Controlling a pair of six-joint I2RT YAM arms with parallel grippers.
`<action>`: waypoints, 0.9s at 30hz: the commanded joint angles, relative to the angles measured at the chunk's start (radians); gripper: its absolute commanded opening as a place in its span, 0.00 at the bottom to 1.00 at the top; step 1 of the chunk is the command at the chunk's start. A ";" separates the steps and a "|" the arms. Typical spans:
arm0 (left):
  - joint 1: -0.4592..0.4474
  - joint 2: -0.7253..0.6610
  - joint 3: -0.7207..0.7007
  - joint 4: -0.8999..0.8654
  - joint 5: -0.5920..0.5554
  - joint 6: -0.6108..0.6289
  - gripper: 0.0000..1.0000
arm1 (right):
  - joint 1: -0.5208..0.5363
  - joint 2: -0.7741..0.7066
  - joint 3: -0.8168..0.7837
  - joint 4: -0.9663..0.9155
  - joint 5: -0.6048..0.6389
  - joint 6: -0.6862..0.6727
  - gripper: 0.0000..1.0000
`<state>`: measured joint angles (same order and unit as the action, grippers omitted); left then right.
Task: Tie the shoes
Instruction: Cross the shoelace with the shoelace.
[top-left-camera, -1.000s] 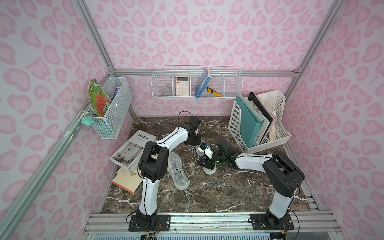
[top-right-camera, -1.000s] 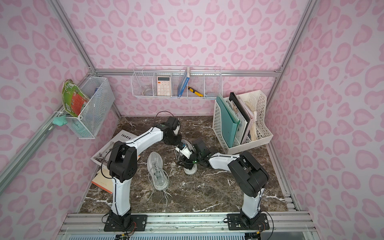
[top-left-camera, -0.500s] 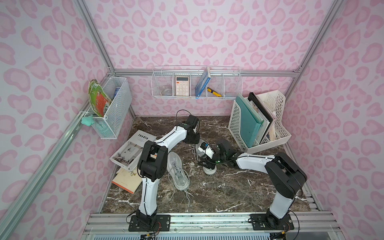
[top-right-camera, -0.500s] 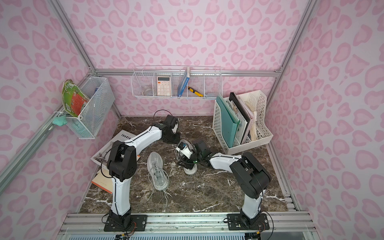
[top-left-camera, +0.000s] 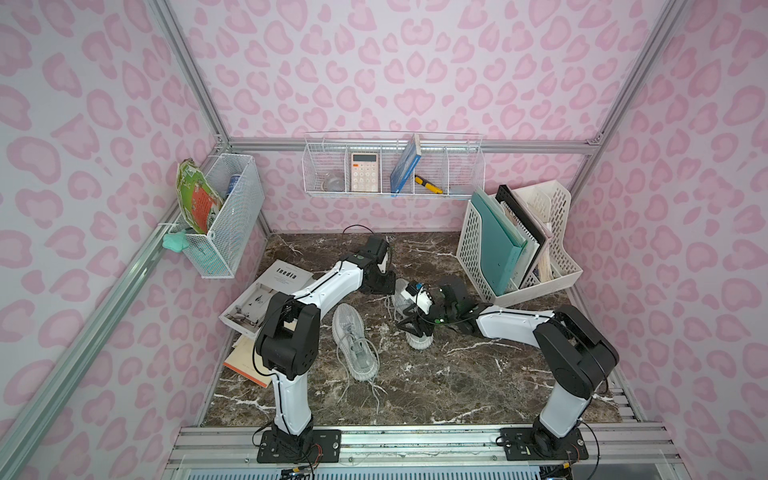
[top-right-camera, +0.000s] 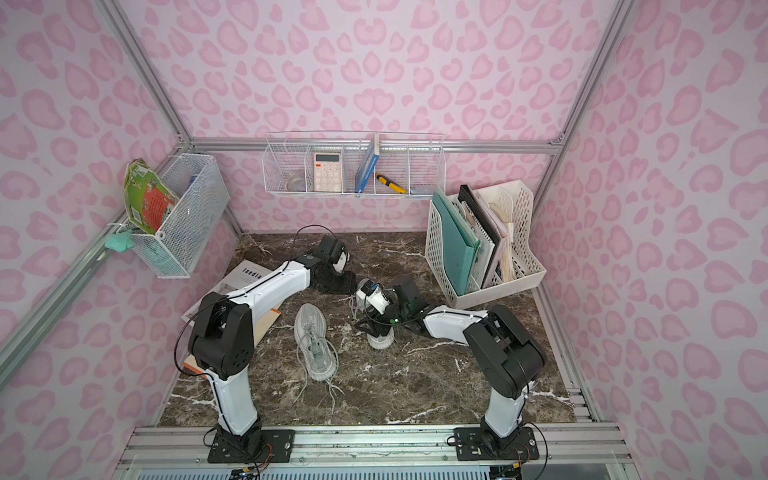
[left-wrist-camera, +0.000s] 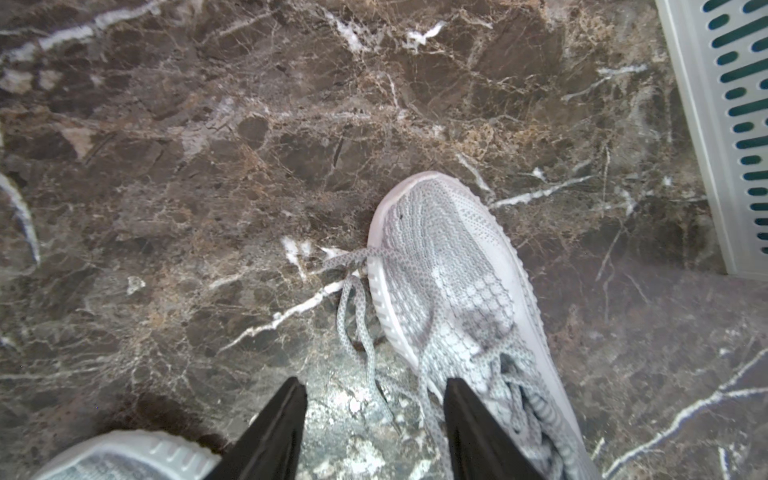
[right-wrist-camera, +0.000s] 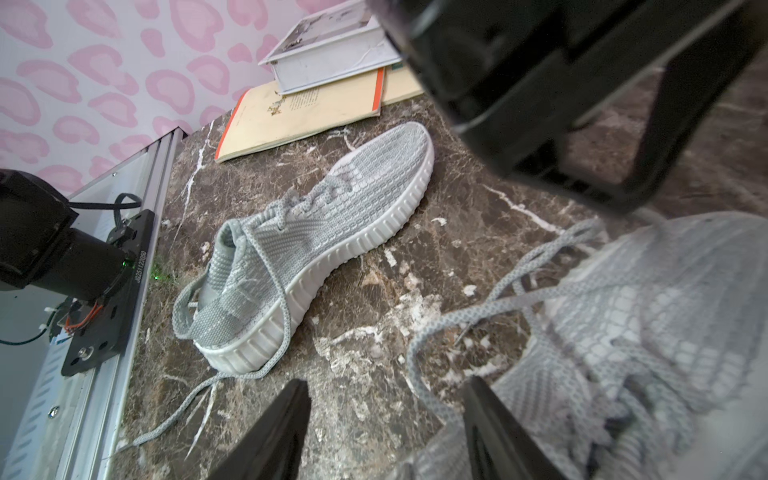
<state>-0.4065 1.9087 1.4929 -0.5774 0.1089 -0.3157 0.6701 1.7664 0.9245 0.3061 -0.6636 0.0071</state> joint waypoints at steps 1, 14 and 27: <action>0.011 -0.028 -0.023 0.041 0.060 -0.019 0.59 | -0.019 -0.023 -0.010 0.068 -0.046 0.042 0.63; 0.014 -0.100 -0.224 0.161 0.261 -0.002 0.58 | -0.088 -0.130 -0.093 0.095 -0.050 0.071 0.61; 0.011 -0.016 -0.175 0.128 0.269 0.173 0.48 | -0.096 -0.121 -0.118 0.101 -0.054 0.078 0.60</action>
<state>-0.3954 1.8874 1.3125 -0.4324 0.3607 -0.2081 0.5758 1.6451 0.8082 0.3897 -0.7166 0.0818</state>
